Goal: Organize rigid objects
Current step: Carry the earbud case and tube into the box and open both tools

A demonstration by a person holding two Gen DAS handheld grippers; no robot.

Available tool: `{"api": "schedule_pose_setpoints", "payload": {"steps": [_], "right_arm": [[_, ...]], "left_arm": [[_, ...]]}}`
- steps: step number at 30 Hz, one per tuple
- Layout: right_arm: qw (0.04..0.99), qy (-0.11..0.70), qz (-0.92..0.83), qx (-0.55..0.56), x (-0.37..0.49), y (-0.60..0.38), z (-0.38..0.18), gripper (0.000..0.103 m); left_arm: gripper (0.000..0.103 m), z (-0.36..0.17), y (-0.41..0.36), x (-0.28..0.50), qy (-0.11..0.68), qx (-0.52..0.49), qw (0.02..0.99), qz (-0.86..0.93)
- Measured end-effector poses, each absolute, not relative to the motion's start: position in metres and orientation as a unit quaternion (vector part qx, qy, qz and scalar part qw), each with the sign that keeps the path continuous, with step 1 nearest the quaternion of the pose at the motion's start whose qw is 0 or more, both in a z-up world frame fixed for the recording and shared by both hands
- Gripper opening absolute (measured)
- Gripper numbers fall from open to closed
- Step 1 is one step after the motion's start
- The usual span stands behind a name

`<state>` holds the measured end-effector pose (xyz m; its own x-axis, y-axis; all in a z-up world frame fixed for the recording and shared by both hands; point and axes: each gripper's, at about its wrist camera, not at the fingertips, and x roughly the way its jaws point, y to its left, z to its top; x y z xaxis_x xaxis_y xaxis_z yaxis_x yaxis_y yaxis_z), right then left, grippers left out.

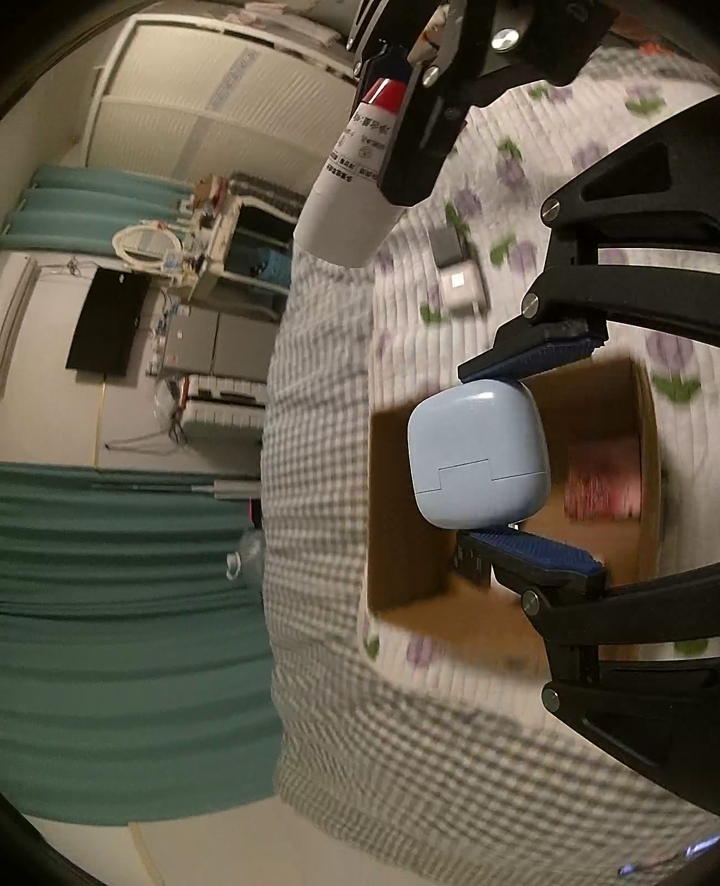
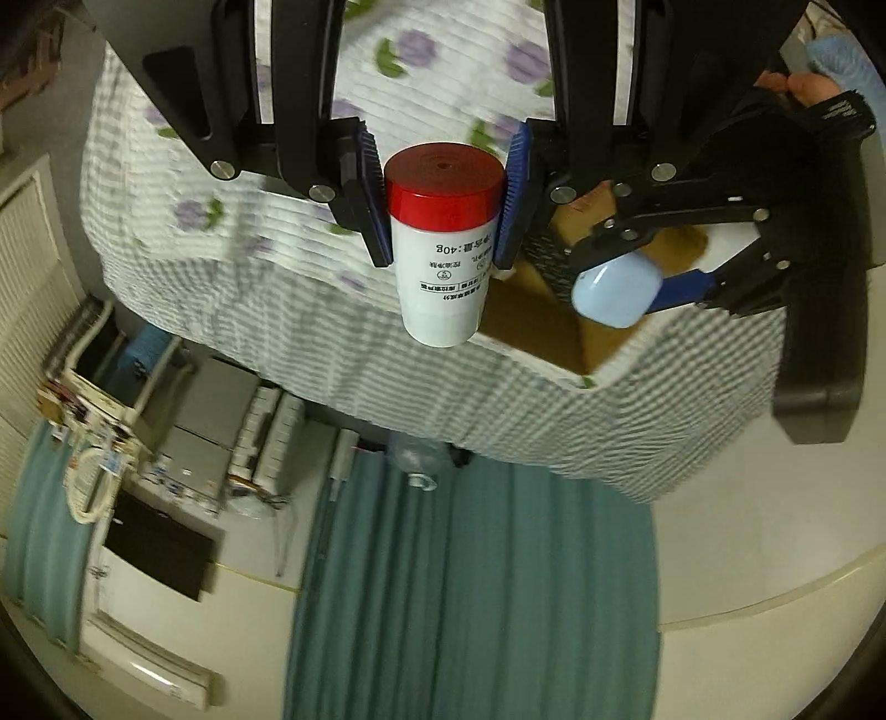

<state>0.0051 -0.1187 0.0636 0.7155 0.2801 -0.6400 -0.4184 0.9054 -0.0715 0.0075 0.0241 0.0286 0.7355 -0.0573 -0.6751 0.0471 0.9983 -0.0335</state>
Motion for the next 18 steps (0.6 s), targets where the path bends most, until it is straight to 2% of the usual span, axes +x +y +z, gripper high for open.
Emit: {"api": "schedule_pose_setpoints", "payload": {"steps": [7, 18], "right_arm": [[0.899, 0.356, 0.227, -0.115, 0.03, -0.066, 0.019, 0.036], [0.856, 0.407, 0.284, -0.144, 0.054, -0.04, -0.058, 0.036]], "left_arm": [[0.052, -0.006, 0.058, 0.022, 0.392, 0.008, 0.92, -0.013], [0.052, -0.063, 0.067, 0.035, 0.444, 0.055, 0.893, -0.042]]}}
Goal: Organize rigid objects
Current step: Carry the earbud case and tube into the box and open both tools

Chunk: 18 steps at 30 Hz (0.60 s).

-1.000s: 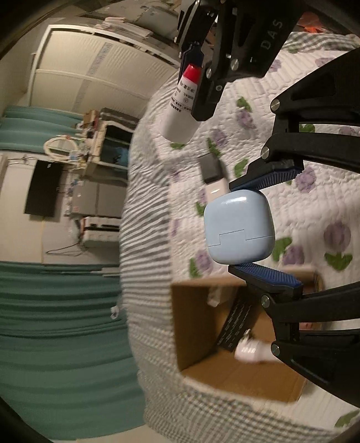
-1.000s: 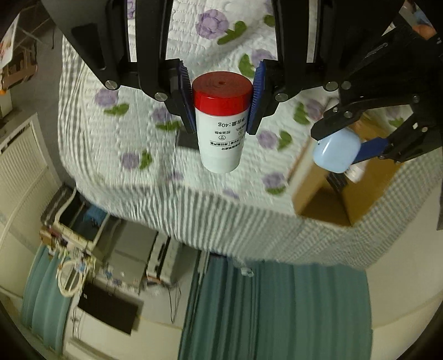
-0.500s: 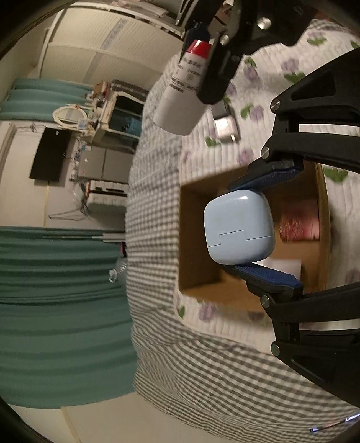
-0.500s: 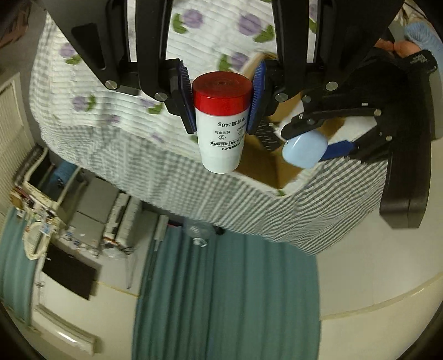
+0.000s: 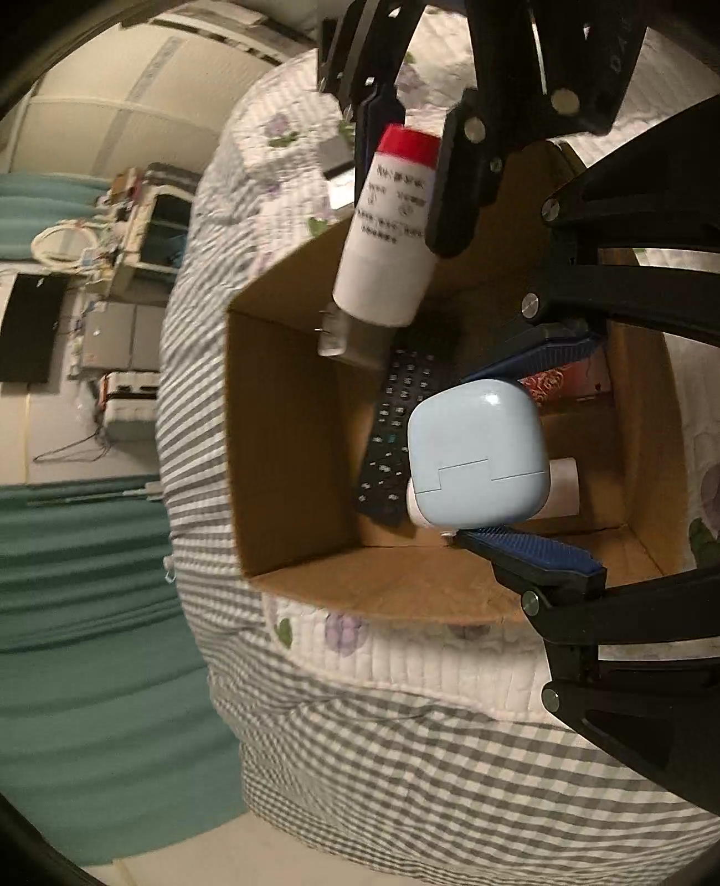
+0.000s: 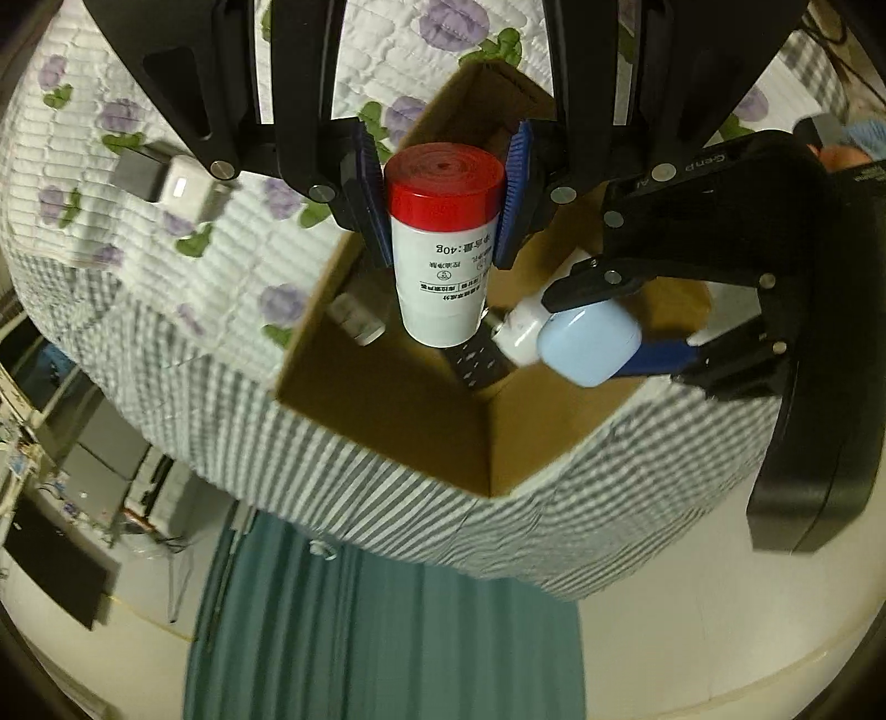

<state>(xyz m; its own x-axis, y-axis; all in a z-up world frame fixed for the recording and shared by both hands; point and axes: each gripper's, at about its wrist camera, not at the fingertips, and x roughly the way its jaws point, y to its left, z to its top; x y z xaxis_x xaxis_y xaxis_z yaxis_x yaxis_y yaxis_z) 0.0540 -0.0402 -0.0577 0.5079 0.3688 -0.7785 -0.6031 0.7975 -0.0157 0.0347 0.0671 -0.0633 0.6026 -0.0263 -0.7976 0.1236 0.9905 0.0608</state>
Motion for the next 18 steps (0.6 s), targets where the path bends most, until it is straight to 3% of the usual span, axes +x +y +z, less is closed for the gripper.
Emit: {"api": "schedule_pose_setpoints", "payload": {"steps": [12, 13, 14, 15, 18], "right_arm": [[0.84, 0.421, 0.3, -0.166, 0.064, -0.032, -0.09, 0.036], [0.842, 0.418, 0.298, -0.164, 0.061, -0.035, -0.086, 0.04], [0.845, 0.414, 0.296, -0.162, 0.06, -0.038, -0.082, 0.052], [0.849, 0.41, 0.293, -0.16, 0.058, -0.04, -0.076, 0.057], [0.862, 0.392, 0.287, -0.142, 0.051, -0.057, -0.056, 0.066]], "left_arm": [[0.053, -0.078, 0.066, 0.043, 0.456, 0.058, 0.887, -0.041], [0.054, -0.078, 0.066, 0.043, 0.458, 0.058, 0.886, -0.041], [0.054, -0.077, 0.065, 0.043, 0.457, 0.057, 0.887, -0.04], [0.055, -0.075, 0.065, 0.043, 0.458, 0.055, 0.887, -0.038], [0.055, -0.068, 0.063, 0.04, 0.459, 0.047, 0.886, -0.036]]}}
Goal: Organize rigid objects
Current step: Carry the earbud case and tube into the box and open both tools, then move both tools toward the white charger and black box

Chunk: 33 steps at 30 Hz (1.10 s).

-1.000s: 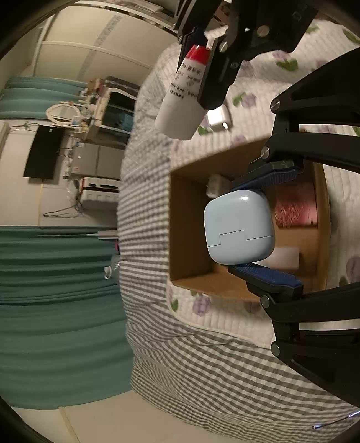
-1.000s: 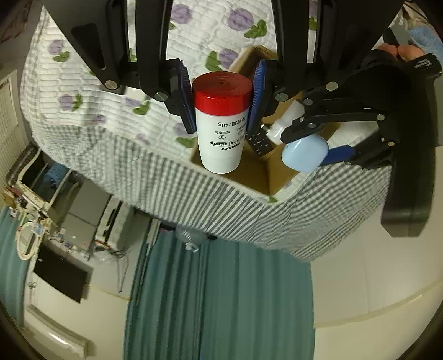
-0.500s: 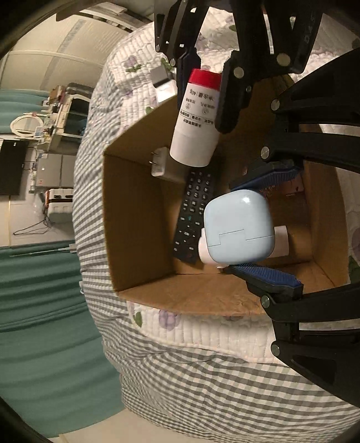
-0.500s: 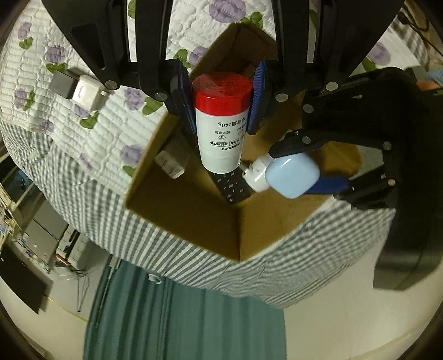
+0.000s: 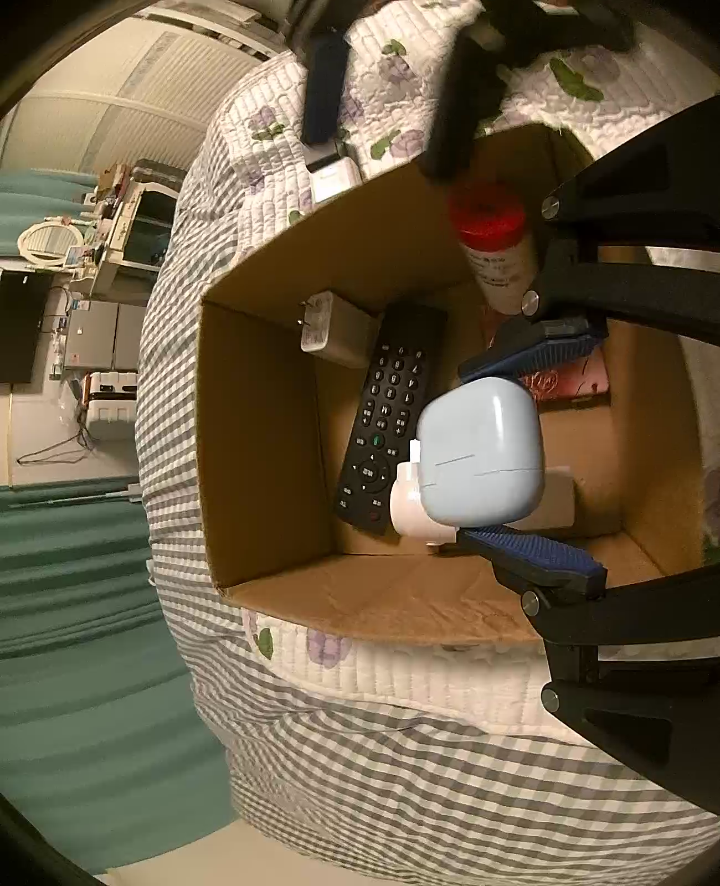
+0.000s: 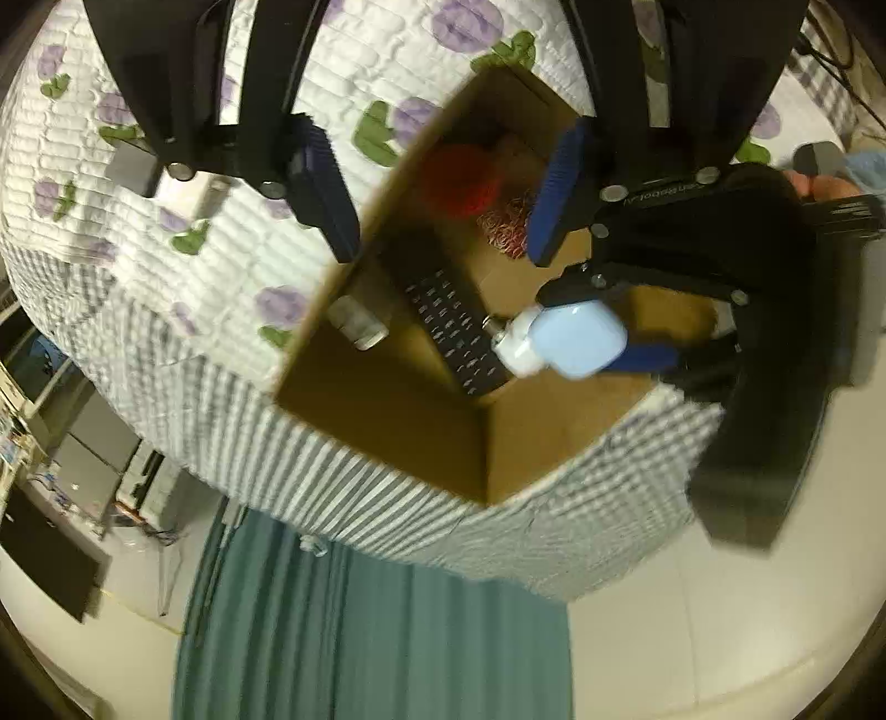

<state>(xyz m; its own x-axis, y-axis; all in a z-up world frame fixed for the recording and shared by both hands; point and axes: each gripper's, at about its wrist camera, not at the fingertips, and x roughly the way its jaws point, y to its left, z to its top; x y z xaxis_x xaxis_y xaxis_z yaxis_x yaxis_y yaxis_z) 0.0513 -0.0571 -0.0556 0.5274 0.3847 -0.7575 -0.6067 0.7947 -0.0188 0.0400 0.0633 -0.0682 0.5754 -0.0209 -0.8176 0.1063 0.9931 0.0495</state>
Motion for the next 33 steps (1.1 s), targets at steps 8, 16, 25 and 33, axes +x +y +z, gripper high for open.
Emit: {"api": "schedule_pose_setpoints", "payload": {"steps": [8, 16, 25, 33], "right_arm": [[0.909, 0.348, 0.205, -0.102, 0.041, -0.133, -0.004, 0.096], [0.929, 0.343, 0.124, -0.063, 0.033, -0.223, 0.016, 0.099], [0.931, 0.347, 0.085, -0.07, 0.039, -0.284, -0.004, 0.099], [0.915, 0.373, 0.084, -0.124, 0.079, -0.304, -0.073, 0.099]], "left_arm": [[0.07, -0.021, 0.031, 0.024, 0.419, 0.056, 0.906, -0.026], [0.072, 0.009, -0.042, 0.025, 0.394, 0.032, 0.917, -0.051], [0.072, -0.024, -0.122, 0.056, 0.414, 0.007, 0.909, -0.047], [0.072, -0.082, -0.163, 0.09, 0.447, 0.03, 0.893, -0.032]]}}
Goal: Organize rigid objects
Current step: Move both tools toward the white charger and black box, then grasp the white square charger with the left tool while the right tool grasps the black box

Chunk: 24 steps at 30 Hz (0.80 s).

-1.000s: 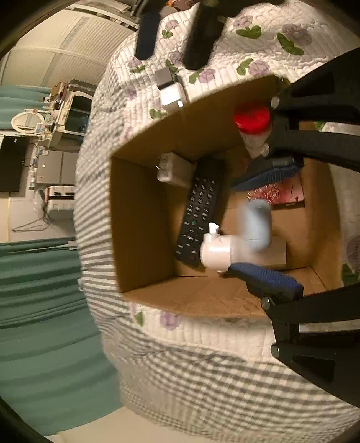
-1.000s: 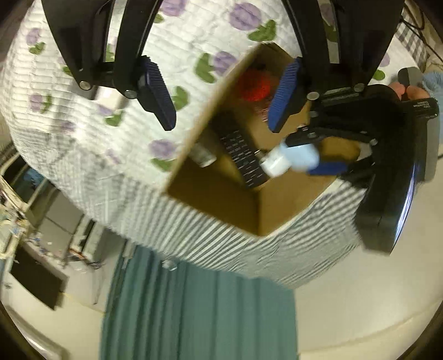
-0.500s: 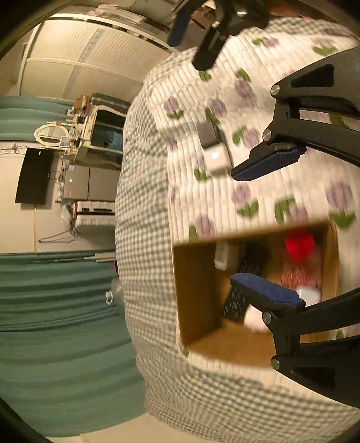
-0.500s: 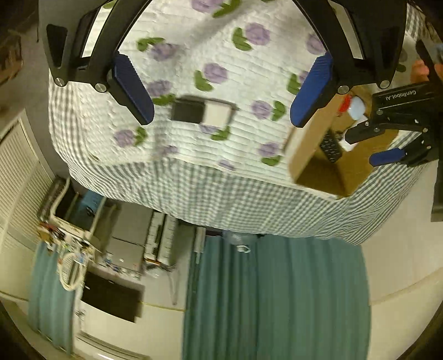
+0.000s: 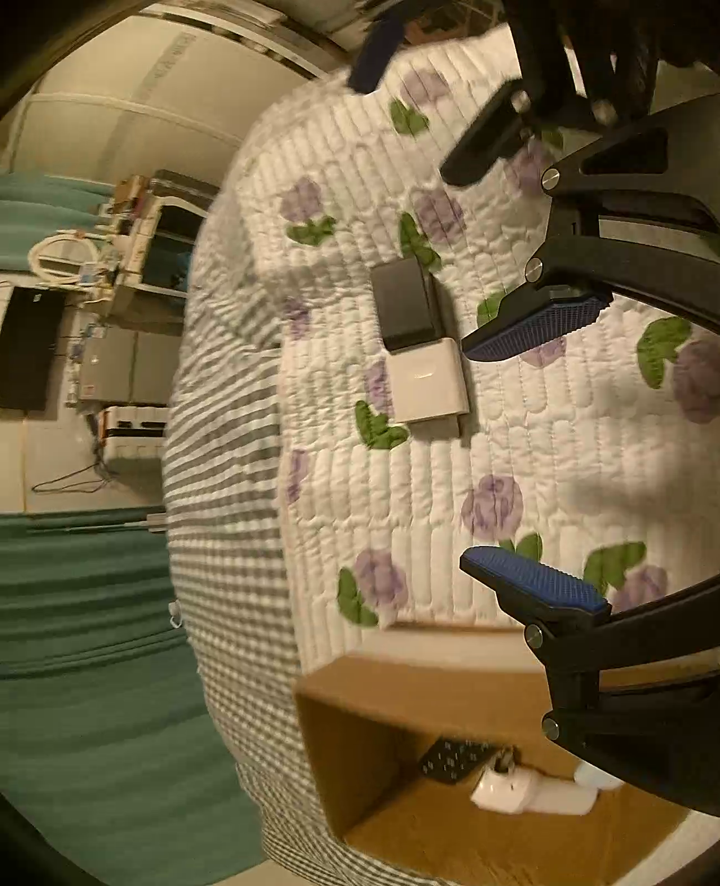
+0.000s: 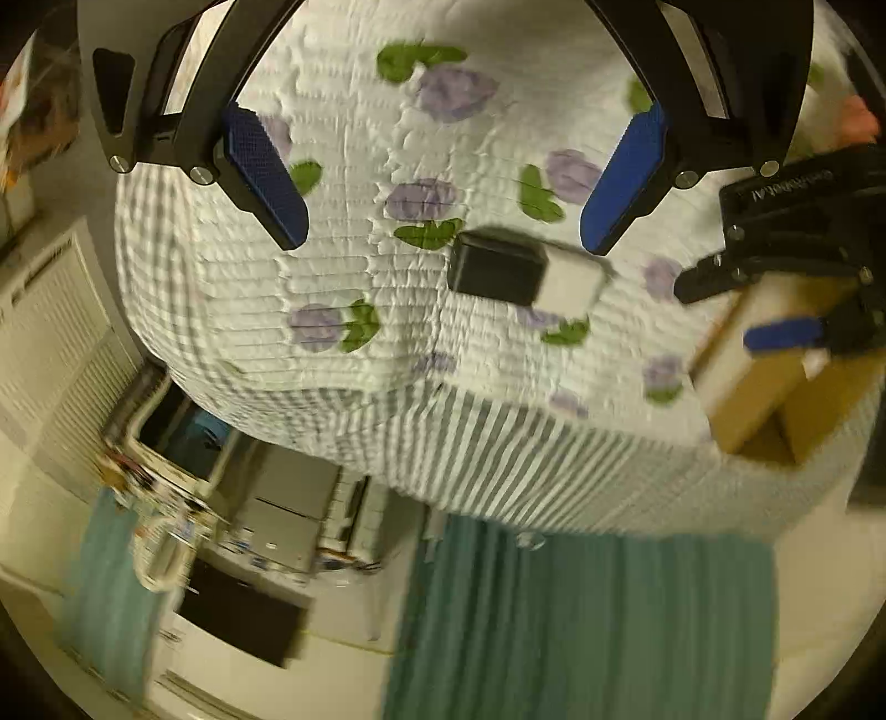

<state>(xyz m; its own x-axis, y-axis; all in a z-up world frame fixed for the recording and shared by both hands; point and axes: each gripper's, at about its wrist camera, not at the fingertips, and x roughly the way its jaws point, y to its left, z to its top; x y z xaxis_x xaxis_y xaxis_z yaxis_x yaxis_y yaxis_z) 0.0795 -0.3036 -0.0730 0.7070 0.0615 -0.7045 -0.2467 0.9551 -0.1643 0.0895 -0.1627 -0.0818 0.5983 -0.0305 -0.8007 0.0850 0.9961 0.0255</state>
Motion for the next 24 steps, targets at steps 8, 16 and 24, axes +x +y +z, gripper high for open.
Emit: {"api": "schedule_pose_setpoints", "payload": {"steps": [8, 16, 24], "right_arm": [[0.86, 0.4, 0.187, -0.254, 0.13, -0.289, -0.137, 0.097], [0.829, 0.41, 0.24, -0.295, 0.168, -0.273, -0.161, 0.084], [0.803, 0.432, 0.273, -0.308, 0.182, -0.259, -0.186, 0.069]], "left_arm": [[0.072, -0.125, -0.175, 0.116, 0.466, 0.044, 0.883, -0.013], [0.072, -0.147, -0.163, 0.128, 0.477, 0.042, 0.878, 0.009], [0.072, -0.152, -0.159, 0.132, 0.478, 0.026, 0.878, 0.021]]}}
